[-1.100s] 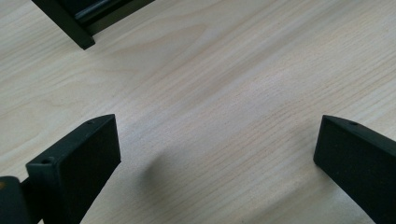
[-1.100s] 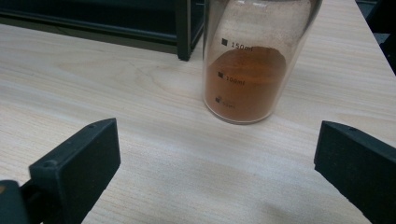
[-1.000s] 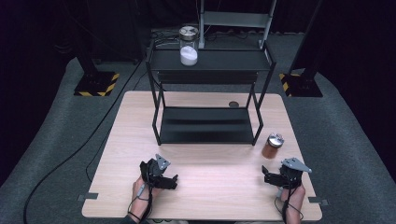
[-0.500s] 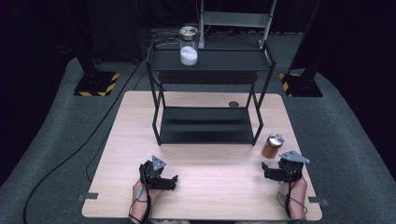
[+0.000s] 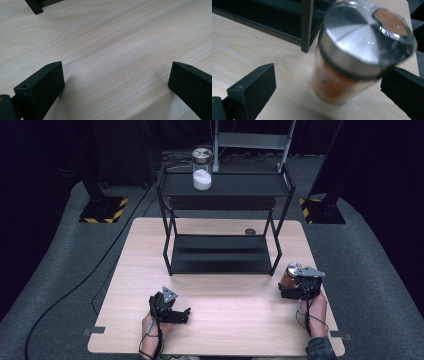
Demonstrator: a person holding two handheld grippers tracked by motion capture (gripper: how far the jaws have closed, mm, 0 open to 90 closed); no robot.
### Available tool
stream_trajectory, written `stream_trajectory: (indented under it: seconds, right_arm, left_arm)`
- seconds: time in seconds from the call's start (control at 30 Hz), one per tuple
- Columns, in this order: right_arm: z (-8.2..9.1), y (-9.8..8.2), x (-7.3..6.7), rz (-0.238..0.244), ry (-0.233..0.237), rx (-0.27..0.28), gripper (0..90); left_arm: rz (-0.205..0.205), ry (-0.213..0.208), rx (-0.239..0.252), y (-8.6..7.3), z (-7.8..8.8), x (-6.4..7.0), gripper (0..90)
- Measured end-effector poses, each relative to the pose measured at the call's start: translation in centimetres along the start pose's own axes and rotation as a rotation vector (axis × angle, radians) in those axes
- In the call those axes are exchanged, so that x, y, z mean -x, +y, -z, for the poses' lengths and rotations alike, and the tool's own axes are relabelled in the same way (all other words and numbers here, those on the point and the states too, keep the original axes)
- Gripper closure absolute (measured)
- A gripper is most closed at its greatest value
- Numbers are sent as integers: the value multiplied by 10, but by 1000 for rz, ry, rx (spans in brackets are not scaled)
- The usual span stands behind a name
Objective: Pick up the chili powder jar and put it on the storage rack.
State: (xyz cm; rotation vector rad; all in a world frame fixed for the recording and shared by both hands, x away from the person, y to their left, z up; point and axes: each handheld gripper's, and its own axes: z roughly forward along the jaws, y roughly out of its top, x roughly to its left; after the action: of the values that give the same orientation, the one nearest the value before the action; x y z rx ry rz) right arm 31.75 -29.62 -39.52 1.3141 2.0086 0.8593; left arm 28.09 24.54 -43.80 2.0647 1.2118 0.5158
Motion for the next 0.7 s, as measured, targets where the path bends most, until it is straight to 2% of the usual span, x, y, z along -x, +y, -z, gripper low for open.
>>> stream_trajectory:
  seconds: [0.27, 0.47, 0.7]
  right_arm:
    - [-20, 13, 9, -15, 3, -53, 0]
    - [-27, 16, 10, -12, -3, -61, 0]
    - [-29, 12, 18, -46, 23, -47, 242]
  left_arm:
    - [1, -2, -1, 0, 0, -1, 0]
    - [2, -2, -1, 0, 0, -1, 0]
    - [2, -3, -1, 0, 0, -1, 0]
